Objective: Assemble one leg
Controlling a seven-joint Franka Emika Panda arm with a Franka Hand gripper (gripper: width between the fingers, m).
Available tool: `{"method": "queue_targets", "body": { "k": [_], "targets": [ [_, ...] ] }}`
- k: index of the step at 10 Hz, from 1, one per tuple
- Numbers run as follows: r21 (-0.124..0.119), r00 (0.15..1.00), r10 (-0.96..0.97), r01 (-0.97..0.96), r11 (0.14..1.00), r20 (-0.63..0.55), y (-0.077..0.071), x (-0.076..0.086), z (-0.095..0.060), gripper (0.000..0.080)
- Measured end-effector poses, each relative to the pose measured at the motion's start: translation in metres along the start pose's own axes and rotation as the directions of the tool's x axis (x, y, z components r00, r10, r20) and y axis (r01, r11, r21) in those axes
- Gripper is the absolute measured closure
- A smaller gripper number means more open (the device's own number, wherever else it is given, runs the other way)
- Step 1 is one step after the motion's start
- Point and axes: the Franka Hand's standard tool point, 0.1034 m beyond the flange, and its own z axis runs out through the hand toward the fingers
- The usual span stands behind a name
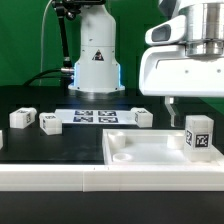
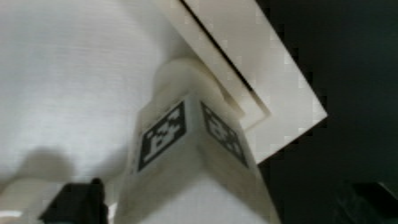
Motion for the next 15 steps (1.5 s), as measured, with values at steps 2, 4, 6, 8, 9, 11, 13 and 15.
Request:
{"method": "queue_targets", "body": {
  "k": [2, 4, 6, 8, 9, 11, 13, 15],
  "targets": [
    [-0.003, 0.981, -0.192, 0.192, 0.981, -0.001, 0.0045, 0.0025, 0.001, 0.0151],
    [-0.012, 0.948, -0.318, 0.318, 0.948, -0.011, 0.0074, 0.0016, 0.0027, 0.0151],
    [-0.021, 0.916, -0.401, 0.401, 0.916, -0.017, 0.0073, -0.0019, 0.0044, 0.0151],
    [-0.03, 0.866, -0.5, 0.5, 0.866, -0.015, 0.0071, -0.0018, 0.0043, 0.0151],
    [-0.03, 0.864, -0.503, 0.502, 0.864, -0.014, 0.0078, -0.0014, 0.0047, 0.0244],
    [-0.031, 0.866, -0.5, 0.5, 0.866, -0.014, 0.0081, -0.0014, 0.0049, 0.0413],
    [-0.03, 0.883, -0.47, 0.469, 0.883, -0.014, 0.0085, -0.0014, 0.0052, 0.0508],
    [-0.028, 0.919, -0.394, 0.393, 0.919, -0.016, 0.0093, -0.001, 0.0053, 0.0508]
  ]
}}
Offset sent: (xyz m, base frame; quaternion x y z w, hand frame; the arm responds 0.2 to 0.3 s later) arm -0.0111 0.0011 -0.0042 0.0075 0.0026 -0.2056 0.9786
